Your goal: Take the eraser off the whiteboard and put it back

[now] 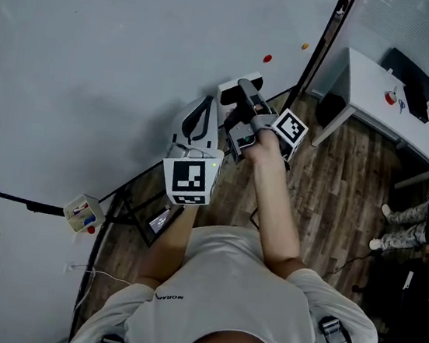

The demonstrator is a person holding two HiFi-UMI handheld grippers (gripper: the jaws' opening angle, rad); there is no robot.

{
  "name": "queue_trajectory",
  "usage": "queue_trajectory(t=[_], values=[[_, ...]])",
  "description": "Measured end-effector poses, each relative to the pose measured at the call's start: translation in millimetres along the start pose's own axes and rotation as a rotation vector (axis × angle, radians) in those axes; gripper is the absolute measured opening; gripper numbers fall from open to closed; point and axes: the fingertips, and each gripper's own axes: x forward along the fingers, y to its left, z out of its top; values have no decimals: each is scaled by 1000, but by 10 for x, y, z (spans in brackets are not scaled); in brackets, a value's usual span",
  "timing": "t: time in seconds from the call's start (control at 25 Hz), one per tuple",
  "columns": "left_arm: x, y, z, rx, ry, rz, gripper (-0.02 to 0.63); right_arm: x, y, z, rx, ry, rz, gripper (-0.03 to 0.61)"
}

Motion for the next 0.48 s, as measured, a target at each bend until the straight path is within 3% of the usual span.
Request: queue_trajectory(t=[0.48], values=[[74,41,36,-5,5,-4,2,-70,74,-8,-80,4,-4,236]])
